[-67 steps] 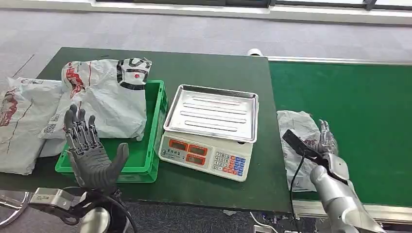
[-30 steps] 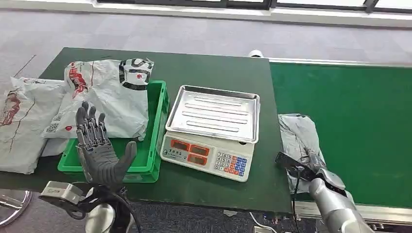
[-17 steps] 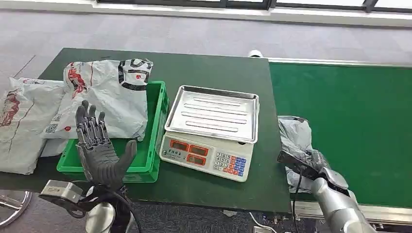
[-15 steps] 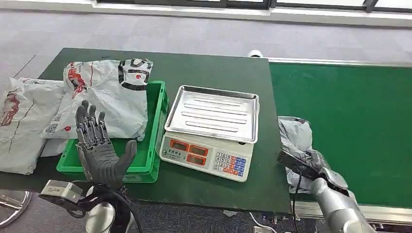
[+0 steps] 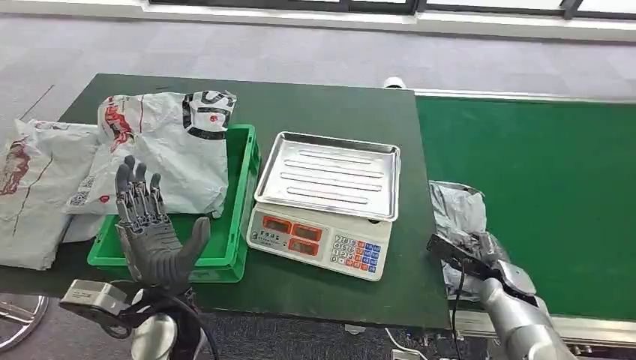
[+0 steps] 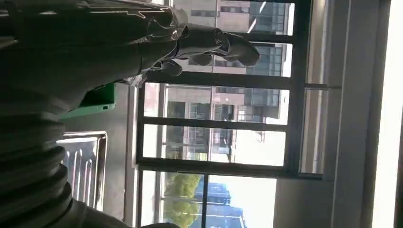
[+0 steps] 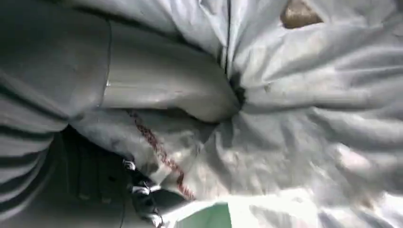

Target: Moved the parcel from conveyor to table for the left to box.

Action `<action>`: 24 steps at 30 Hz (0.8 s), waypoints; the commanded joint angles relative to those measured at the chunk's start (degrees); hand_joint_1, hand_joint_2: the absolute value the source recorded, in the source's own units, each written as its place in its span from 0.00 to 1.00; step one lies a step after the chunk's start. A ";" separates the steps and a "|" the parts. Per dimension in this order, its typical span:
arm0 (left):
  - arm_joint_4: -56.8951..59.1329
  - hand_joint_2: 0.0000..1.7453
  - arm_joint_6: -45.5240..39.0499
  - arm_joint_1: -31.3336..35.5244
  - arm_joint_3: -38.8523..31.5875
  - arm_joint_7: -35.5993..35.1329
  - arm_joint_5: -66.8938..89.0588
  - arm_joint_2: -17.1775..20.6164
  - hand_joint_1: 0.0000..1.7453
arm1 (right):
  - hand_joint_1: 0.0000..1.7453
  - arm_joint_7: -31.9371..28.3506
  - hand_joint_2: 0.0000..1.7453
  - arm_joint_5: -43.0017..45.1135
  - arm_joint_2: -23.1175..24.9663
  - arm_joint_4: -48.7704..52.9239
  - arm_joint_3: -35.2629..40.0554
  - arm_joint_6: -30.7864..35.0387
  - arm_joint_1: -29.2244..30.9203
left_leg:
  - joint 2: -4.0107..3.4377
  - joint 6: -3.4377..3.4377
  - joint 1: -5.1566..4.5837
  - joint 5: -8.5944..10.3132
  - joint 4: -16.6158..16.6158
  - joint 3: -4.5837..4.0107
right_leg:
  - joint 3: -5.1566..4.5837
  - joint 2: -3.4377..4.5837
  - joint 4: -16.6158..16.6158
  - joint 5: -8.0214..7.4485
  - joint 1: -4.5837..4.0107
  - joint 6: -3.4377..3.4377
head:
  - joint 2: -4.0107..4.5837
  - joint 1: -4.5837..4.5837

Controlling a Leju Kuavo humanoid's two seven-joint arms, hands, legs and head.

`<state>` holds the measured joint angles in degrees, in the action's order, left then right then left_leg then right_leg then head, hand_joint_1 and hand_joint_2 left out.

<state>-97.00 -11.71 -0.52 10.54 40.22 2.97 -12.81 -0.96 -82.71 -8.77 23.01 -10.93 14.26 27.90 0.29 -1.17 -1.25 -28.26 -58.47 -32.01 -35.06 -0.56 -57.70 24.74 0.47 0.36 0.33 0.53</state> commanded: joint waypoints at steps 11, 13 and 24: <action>-0.15 1.00 -1.00 -0.43 1.13 -0.22 -0.18 2.09 0.00 | 1.00 -25.66 1.00 37.15 8.30 51.16 -8.02 19.22 -12.79 | 0.20 0.22 0.04 0.05 0.08 -0.09 | -0.20 -0.15 -0.03 0.06 -0.05 -0.07 | 0.00 0.00; 0.17 1.00 -0.83 -0.14 1.12 -0.22 -0.19 2.03 0.00 | 1.00 -28.19 1.00 41.29 8.78 56.64 -7.48 18.77 -15.14 | 0.15 0.18 0.01 0.02 0.05 -0.20 | -0.29 -0.14 -0.08 0.05 -0.01 -0.06 | 0.00 0.00; 1.35 1.00 -0.02 0.70 1.24 -0.22 -0.54 1.88 0.00 | 1.00 -29.74 1.00 42.94 9.29 65.33 -4.43 21.74 -20.50 | 0.03 0.30 0.08 0.00 0.13 -0.08 | -0.22 -0.01 0.04 0.03 -0.07 -0.09 | -0.02 0.00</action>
<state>-98.47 -11.82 -1.63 10.54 40.22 2.62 -12.39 -31.04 -40.59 -1.38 83.21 -14.58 34.91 8.75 0.28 -1.09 -1.24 -28.29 -58.46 -32.21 -35.40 -0.54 -57.76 24.79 0.43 0.31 0.31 0.52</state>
